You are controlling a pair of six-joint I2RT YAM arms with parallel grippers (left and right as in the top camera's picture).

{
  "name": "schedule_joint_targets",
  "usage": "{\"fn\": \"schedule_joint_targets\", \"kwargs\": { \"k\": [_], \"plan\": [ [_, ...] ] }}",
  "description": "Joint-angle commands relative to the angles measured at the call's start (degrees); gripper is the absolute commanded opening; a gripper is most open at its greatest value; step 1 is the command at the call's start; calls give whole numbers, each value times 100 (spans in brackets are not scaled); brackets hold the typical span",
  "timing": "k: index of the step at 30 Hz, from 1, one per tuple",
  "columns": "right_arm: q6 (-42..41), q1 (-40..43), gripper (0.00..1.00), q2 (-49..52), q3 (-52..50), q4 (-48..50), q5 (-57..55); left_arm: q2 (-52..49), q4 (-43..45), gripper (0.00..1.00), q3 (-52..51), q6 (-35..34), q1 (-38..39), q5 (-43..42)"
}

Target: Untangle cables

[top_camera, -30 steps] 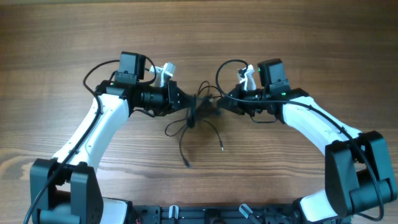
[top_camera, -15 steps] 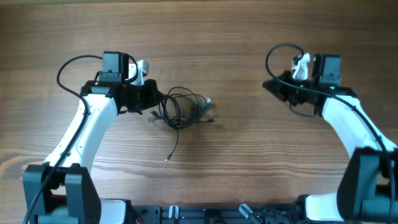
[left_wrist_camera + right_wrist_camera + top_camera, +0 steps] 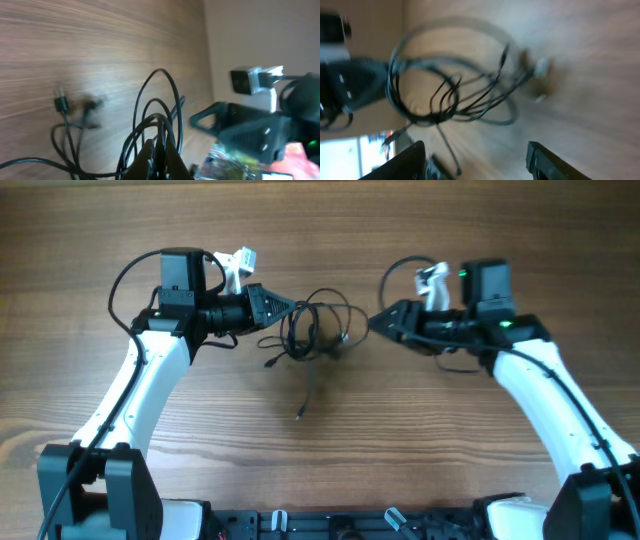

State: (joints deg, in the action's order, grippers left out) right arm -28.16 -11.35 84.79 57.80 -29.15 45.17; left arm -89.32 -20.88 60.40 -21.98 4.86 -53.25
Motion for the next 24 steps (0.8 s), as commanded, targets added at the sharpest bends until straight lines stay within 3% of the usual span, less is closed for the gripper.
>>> {"fn": "schedule_joint_targets", "kwargs": {
  "k": [1, 7, 14, 17, 24],
  "plan": [
    [-450, -584, 70, 13, 24, -11, -125, 136, 57, 4, 94, -295, 17, -527],
    [-1473, -1344, 71, 46, -17, -9, -1453, 136, 74, 4, 96, -295, 17, -931],
    [-2452, -1451, 70, 463, -17, 208, -1838, 136, 79, 4, 96, -297, 17, -1394],
    [-2809, -1451, 57, 686, -17, 686, -1834, 136, 76, 4, 96, -389, 17, -1491],
    [-3226, -1451, 43, 817, -17, 1156, -1814, 136, 74, 4, 96, -402, 17, -1484]
  ]
}}
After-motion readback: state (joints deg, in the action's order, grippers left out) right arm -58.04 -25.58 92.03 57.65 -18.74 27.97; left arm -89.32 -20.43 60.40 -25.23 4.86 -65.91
